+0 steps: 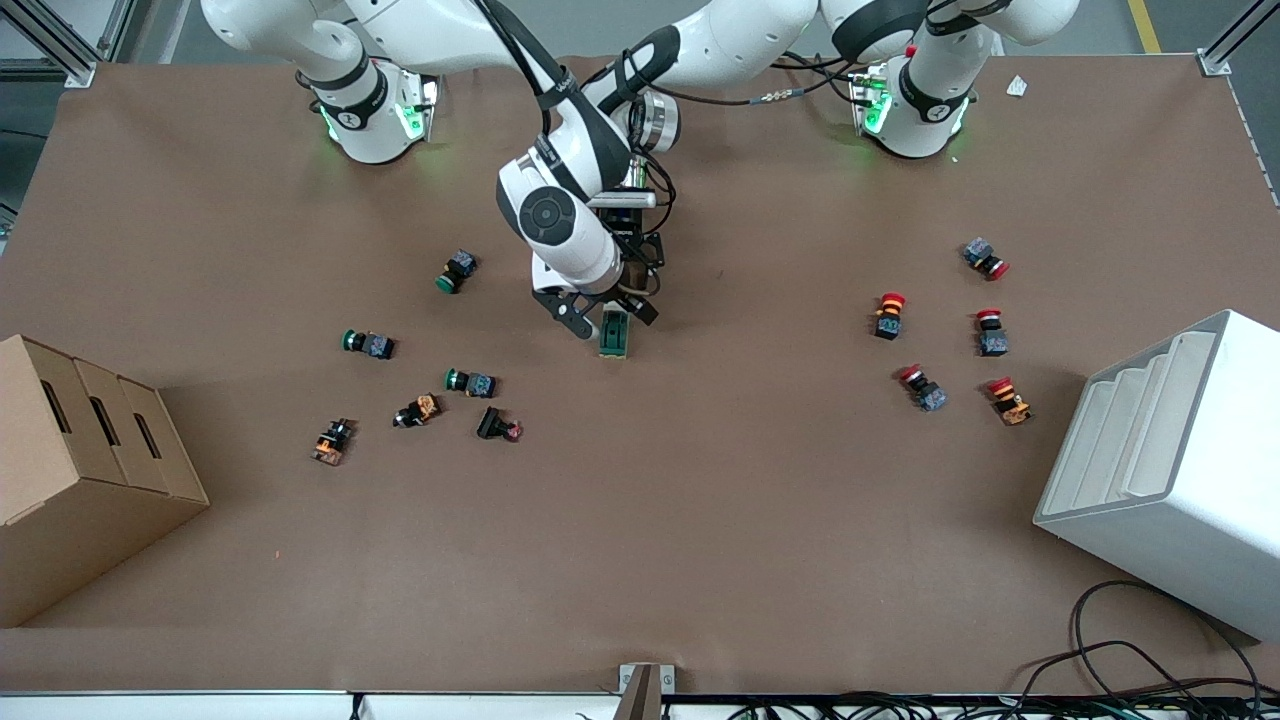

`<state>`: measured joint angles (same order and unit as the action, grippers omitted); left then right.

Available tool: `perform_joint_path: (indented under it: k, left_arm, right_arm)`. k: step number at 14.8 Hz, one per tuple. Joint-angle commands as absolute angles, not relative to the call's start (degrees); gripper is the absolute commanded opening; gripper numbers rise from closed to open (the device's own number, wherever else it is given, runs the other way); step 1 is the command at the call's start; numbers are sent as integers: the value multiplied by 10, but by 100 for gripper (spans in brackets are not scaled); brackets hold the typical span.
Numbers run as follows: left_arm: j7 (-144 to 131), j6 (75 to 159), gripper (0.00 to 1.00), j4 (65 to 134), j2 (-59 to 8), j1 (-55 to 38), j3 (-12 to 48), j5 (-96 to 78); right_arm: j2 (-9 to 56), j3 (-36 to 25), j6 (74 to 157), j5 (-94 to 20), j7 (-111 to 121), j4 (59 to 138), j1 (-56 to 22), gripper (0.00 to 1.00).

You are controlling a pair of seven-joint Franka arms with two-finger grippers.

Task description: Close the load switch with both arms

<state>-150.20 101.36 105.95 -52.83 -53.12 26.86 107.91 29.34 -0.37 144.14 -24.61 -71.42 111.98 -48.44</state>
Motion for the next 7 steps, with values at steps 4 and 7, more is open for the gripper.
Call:
perform_joint_path:
  k: [4,7]
  left_arm:
    - [-1510,1027,100,1045,-568,-534,265,1086]
    - [-1510,1027,100,1046,-568,-534,265,1086]
  right_arm:
    - [308,-10,1497,-263,-715,1131,-500,100]
    - [318,-10,1509,-264,-715,1125,-499,100]
